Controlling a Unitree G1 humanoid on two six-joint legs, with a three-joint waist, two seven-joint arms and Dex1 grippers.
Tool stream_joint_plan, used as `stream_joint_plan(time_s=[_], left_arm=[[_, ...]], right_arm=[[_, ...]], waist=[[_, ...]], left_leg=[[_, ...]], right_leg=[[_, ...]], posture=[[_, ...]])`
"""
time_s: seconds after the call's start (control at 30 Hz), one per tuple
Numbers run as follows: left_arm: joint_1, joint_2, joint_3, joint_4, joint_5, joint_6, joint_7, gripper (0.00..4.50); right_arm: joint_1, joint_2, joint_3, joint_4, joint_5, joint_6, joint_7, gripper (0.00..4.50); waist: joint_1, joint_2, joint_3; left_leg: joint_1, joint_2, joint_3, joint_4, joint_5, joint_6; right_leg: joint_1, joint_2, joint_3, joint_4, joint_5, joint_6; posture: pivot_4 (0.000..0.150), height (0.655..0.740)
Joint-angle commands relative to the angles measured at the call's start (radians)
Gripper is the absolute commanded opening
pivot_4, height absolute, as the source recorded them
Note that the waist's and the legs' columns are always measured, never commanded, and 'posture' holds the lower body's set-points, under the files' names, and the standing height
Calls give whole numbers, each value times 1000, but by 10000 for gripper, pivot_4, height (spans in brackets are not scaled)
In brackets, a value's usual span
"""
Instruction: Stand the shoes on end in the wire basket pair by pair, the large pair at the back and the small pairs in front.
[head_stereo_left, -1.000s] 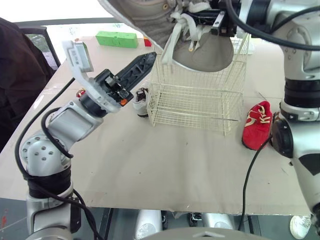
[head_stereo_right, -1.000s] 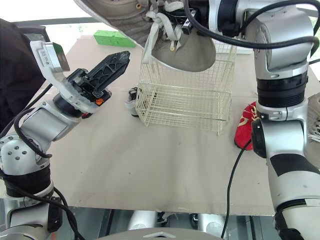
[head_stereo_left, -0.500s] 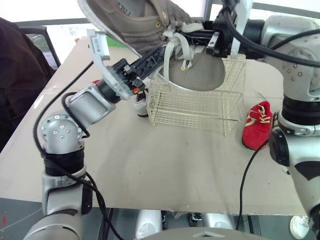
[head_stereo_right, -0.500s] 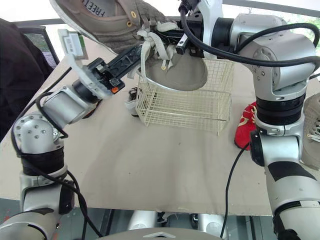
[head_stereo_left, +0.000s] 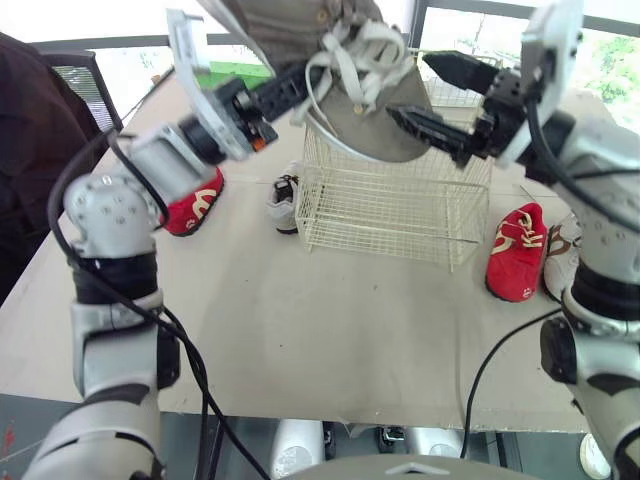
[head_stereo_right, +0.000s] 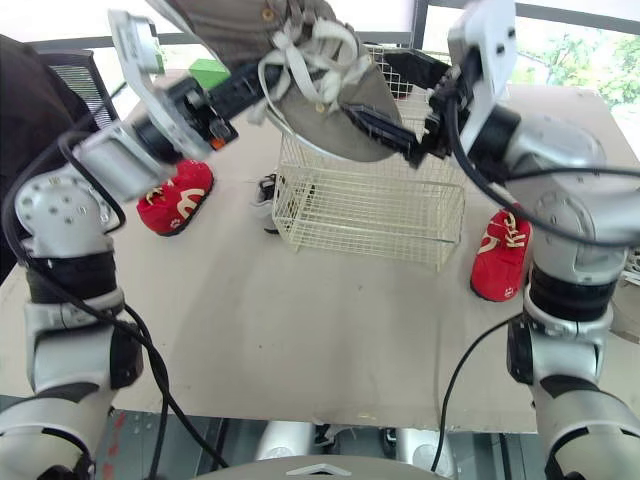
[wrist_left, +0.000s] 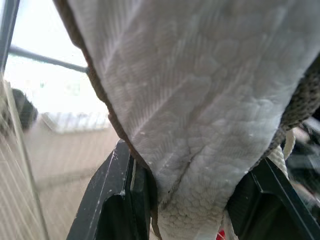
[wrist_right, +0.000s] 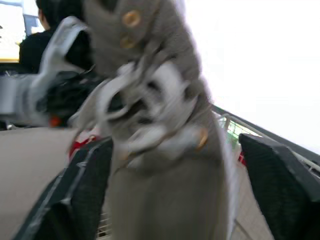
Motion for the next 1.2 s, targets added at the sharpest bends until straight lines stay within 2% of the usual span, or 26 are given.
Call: stream_joint_plan(time_s=[0.03,0.17,0.23,0.33,0.43,0.57,0.73,0.83,0.93,1.03,1.2], left_arm=[[-223,19,-81,262,225,-151,-283,15524],[-505,-36,-157,706,479,-402,-504,15520],[-619,-58,-162,900,575,-524,-546,15520],[-727,-74,-160,1087,695,-665,-568,15520],[-770,-80,-177,1170,815,-781,-583,15520],[-778,-102,-272,1228,1022,-890,-612,15520],[-742,-161,-299,1255,1145,-962,-612,15520],[-726,-194,-281,1263,1171,-955,-641,15520],[-710,-201,-257,1270,1188,-927,-684,29259],[-701,-182,-205,1271,1182,-919,-617,44468],[-713,-132,-137,1258,1160,-891,-616,44468]], right_arm=[[154,-18,-88,-179,84,-22,-28,45000],[294,-32,-168,-286,194,-1,-79,45000],[342,-42,-201,-319,246,-2,-104,45000],[413,-60,-248,-367,307,-25,-138,45000],[481,-82,-287,-408,346,-55,-170,45000],[552,-112,-309,-444,389,-70,-236,45000],[585,-139,-299,-461,430,-96,-297,45000],[601,-155,-290,-470,448,-108,-332,45000],[611,-169,-276,-475,463,-121,-357,45000],[618,-183,-265,-474,475,-133,-377,45000],[624,-201,-246,-476,496,-144,-400,45000]], waist=[[10,-1,0],[11,-2,1],[8,-2,1],[-5,-2,1],[-8,-2,1],[-6,-3,2],[-4,-4,2],[-6,-4,2],[-10,-4,2],[-9,-4,2],[-7,-4,2]], left_leg=[[0,0,0,0,0,0],[0,-2,0,0,0,0],[-1,-3,-2,0,0,0],[-1,-2,-1,0,0,0],[-1,-1,-1,-2,0,0],[-1,-1,-2,-2,0,0],[1,-2,-4,-1,0,0],[2,-2,-5,-1,0,0],[0,-1,-7,-1,0,0],[0,-2,-8,-1,1,-2],[-1,-2,-8,-1,1,-2]], right_leg=[[0,0,-1,0,0,0],[0,6,1,0,0,1],[0,7,-1,-1,-1,1],[0,6,3,-2,-1,1],[-2,5,5,-3,-1,2],[-2,5,5,-2,-2,2],[-1,5,5,0,-4,6],[0,5,5,1,-4,6],[-2,7,7,1,-3,5],[-2,7,9,0,-2,3],[-2,6,9,0,-2,3]], posture=[[1500,7400],[1500,7400],[1500,7400],[1500,7400],[1500,7400],[1500,7400],[1500,7400],[1500,7400],[1500,7400],[1500,7400],[1500,7400]])
